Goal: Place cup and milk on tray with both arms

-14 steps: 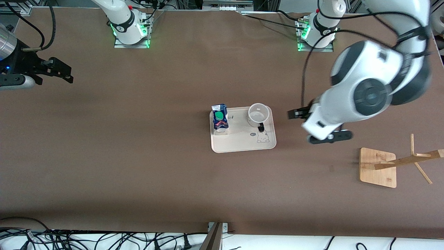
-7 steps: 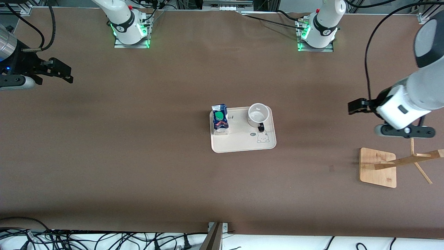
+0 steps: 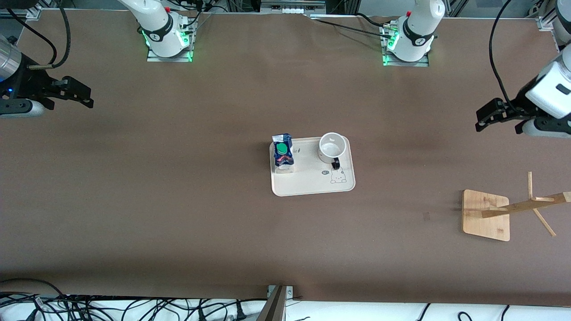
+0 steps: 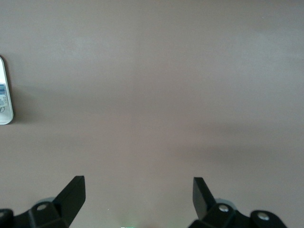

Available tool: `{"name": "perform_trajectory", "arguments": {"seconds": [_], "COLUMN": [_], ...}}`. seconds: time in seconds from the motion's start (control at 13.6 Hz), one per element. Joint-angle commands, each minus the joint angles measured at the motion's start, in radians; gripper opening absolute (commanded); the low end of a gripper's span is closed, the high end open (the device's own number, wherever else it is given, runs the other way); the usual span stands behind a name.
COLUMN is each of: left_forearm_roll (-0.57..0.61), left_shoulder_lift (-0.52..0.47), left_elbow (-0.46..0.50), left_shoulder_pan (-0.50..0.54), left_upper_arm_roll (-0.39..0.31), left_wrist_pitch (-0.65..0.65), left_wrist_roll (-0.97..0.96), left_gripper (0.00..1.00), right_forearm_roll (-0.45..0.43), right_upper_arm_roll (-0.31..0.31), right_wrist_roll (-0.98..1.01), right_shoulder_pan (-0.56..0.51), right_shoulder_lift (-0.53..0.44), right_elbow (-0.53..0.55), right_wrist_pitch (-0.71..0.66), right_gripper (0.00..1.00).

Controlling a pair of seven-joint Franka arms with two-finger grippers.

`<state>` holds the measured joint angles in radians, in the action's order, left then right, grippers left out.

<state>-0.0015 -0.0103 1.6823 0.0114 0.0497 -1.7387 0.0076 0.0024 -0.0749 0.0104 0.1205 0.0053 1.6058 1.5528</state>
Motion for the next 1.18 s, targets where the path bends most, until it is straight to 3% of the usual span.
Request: {"name": "perform_trajectory", "arguments": {"seconds": [0.0, 0.29, 1.1], "left_forearm_roll": [0.021, 0.025, 0.025], "left_shoulder_lift": [-0.025, 0.035, 0.072], "left_elbow": [0.05, -0.036, -0.079], "left_shoulder_pan": [-0.03, -0.025, -0.025], "left_upper_arm_roll": [-0.033, -0.027, -0.022], "left_wrist_pitch": [-0.027, 0.082, 0.087], "left_wrist_roll": [-0.006, -0.003, -0.006], "left_gripper": [1.0, 1.0, 1.0], "right_forearm_roll": [-0.012, -0.012, -0.012], "right_upper_arm_roll": [0.009, 0.009, 0.007], "right_wrist_roll": [0.003, 0.003, 0.005], "right_shoulder_pan": [-0.01, -0.012, -0.012], "right_shoulder_lift": [0.002, 0.002, 0.002], "right_elbow": [-0.017, -0.017, -0.017], "right_wrist_pitch": [-0.017, -0.017, -0.033], "right_gripper": [1.0, 1.0, 1.0]}}
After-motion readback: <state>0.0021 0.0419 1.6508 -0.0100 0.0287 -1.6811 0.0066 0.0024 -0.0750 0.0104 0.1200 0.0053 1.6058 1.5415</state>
